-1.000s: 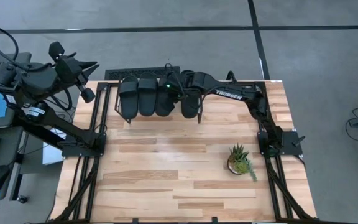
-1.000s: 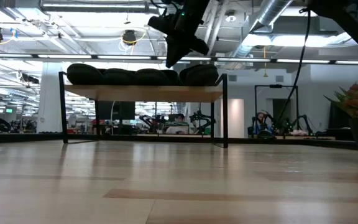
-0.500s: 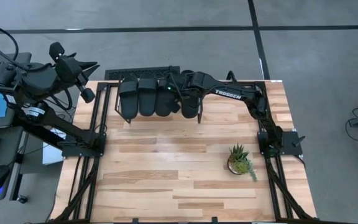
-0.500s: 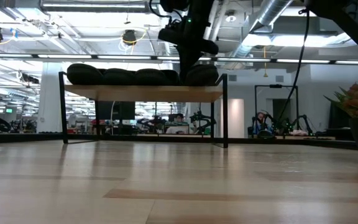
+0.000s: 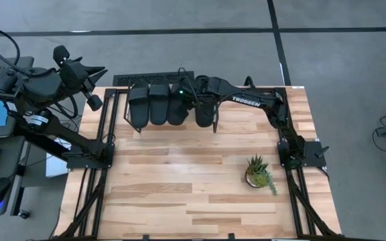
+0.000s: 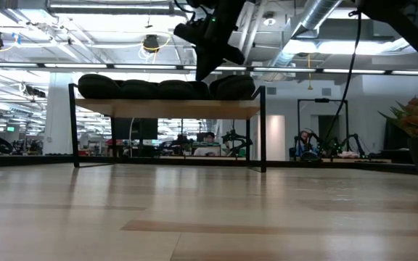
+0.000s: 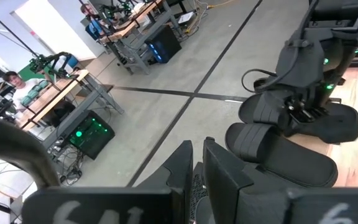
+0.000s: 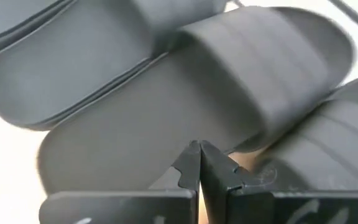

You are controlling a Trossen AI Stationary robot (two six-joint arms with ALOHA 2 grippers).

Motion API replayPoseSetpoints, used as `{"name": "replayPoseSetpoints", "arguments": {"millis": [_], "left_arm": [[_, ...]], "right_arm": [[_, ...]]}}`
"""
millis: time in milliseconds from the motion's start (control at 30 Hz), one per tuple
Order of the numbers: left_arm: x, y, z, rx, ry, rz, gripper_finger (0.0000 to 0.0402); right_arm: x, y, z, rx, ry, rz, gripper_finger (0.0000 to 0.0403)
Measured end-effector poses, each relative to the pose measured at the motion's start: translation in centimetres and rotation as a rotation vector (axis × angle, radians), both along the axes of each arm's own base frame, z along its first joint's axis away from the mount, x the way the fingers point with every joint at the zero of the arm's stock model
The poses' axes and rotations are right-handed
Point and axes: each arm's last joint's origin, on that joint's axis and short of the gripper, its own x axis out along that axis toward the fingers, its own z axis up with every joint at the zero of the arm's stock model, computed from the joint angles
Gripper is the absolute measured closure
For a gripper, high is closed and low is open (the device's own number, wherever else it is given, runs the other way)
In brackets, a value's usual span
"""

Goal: Pick and place slides into the shelf
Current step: Adjust the black slippers on the shelf

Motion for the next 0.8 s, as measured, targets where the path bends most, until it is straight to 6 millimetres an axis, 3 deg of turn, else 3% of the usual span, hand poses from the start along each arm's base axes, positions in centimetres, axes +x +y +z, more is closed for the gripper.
{"name": "replayPoseSetpoints", "arguments": {"millis": [400, 800], "left_arm": [[0.0, 0.0, 0.0, 0.0, 0.0, 0.0, 0.0372], [0.0, 0.0, 0.0, 0.0, 0.001, 0.0, 0.0372]], "right_arm": [[-0.8, -2.6, 0.0, -0.058, 0.017, -0.091, 0.0403], [-1.5, -2.5, -0.5, -0.07, 0.121, -0.108, 0.0403]]}}
